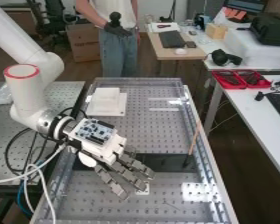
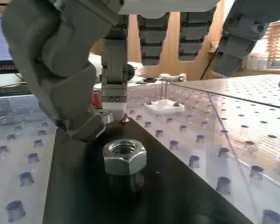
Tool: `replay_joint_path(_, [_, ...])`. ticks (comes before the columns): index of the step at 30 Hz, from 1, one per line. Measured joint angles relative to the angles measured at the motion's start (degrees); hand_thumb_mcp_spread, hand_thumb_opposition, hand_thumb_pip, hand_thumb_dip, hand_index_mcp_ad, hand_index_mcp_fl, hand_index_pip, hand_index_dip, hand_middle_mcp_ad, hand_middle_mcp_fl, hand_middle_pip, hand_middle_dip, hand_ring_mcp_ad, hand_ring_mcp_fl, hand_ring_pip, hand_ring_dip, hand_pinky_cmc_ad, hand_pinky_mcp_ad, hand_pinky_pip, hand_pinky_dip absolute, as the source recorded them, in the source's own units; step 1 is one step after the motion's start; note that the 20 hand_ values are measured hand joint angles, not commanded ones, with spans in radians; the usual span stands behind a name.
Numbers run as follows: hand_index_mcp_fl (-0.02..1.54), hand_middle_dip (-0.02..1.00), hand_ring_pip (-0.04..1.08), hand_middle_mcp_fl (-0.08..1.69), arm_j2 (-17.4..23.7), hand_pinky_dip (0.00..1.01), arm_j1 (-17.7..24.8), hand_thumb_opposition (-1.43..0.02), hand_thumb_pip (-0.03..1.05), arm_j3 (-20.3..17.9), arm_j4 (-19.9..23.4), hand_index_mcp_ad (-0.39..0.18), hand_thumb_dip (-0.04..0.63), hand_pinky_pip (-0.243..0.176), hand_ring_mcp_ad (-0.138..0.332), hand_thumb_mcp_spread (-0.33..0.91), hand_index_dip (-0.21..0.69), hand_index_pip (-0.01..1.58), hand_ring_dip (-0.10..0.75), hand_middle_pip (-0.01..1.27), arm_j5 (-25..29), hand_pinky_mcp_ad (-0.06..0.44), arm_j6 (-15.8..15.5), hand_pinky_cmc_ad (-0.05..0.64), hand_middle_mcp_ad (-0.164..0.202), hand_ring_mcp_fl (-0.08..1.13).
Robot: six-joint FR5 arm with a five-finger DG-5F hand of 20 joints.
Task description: Grab the bearing and place it in the white container
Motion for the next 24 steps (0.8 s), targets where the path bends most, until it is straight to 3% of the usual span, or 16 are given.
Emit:
replay_joint_path(9, [0.12,0.17,0.08,0.0,-0.11,0.23,-0.11,-0.86,0.7,0.02,0.27,-0.113,0.316,-0.089,0.159,0.34,0.077,1.54,0.079,0.11,-0.09,0.311,-0.1,0.396,0.051,0.0])
replay_joint_path(17, [0.27,0.17,0.08,0.0,0.25,0.22,-0.19,-0.88,0.64,-0.57,2.2,-0.101,0.295,-0.089,0.164,0.34,0.072,1.53,0.079,0.11,-0.37,0.307,-0.84,0.396,0.052,0.0])
replay_joint_path(20, [0.27,0.17,0.08,0.0,0.66,0.22,-0.22,-0.87,0.64,-0.57,2.35,-0.101,0.293,-0.089,0.143,0.34,0.072,1.51,0.079,0.12,-0.53,0.307,-0.98,0.396,0.052,0.0])
replay_joint_path(24, [0.28,0.17,0.08,0.0,1.81,0.22,-0.16,-0.87,0.64,-0.57,2.54,-0.098,0.293,-0.072,0.147,0.34,0.072,1.51,0.079,0.12,-0.79,0.311,-0.99,0.396,0.052,0.0])
